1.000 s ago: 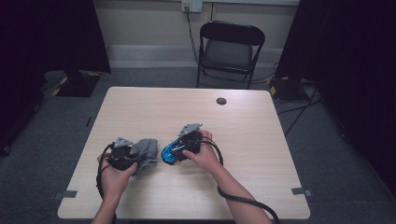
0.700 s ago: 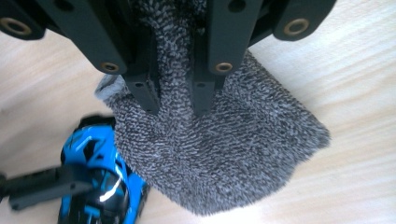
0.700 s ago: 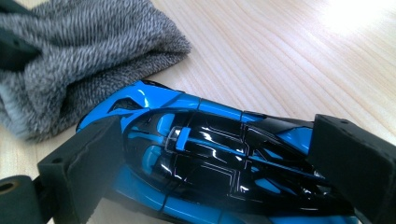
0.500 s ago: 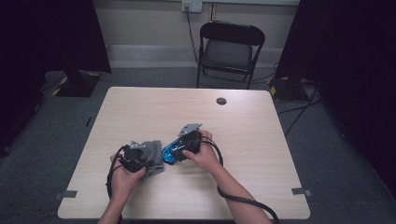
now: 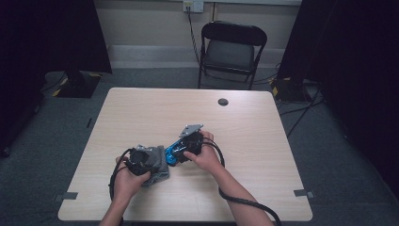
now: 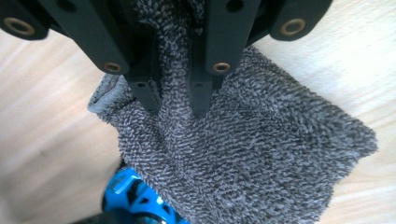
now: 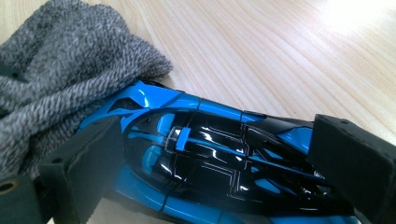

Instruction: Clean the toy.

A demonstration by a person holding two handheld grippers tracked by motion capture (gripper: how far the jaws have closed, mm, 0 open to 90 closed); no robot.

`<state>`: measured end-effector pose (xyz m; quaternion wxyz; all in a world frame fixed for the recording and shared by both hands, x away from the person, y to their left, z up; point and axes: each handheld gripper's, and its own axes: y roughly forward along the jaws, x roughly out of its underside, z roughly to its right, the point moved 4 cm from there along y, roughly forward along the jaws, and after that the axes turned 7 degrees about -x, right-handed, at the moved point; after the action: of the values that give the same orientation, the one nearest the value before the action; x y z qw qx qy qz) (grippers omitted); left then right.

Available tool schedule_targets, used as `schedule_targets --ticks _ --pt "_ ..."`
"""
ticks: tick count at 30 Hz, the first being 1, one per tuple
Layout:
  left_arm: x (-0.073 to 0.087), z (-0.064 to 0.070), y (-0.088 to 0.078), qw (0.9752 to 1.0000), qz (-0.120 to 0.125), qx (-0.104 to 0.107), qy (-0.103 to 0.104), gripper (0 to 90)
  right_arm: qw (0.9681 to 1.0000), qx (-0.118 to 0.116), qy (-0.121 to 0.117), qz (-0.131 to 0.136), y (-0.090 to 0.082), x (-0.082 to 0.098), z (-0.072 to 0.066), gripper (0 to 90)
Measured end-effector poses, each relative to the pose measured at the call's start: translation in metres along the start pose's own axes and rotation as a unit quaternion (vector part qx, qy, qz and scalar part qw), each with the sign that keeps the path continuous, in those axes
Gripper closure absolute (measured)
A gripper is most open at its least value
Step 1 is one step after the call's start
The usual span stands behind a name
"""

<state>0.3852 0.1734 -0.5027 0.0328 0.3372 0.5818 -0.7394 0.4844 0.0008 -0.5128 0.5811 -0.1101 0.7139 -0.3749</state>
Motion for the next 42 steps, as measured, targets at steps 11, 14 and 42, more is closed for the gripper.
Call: schedule_targets --ticks 11,14,42 --pt "0.001 0.013 0.001 0.9996 -0.004 0.027 0.003 77.9 1.0000 0.000 -0.001 0.000 0.000 0.000 0.000 2.9" --pt "0.001 0.020 0.001 0.9994 -0.004 0.034 0.008 77.9 1.0000 0.000 -0.001 0.000 0.000 0.000 0.000 2.9" --pt "-0.002 0.065 0.008 0.9951 -0.008 0.090 0.040 77.8 1.0000 0.000 -0.002 -0.001 0.000 0.000 0.000 2.8"
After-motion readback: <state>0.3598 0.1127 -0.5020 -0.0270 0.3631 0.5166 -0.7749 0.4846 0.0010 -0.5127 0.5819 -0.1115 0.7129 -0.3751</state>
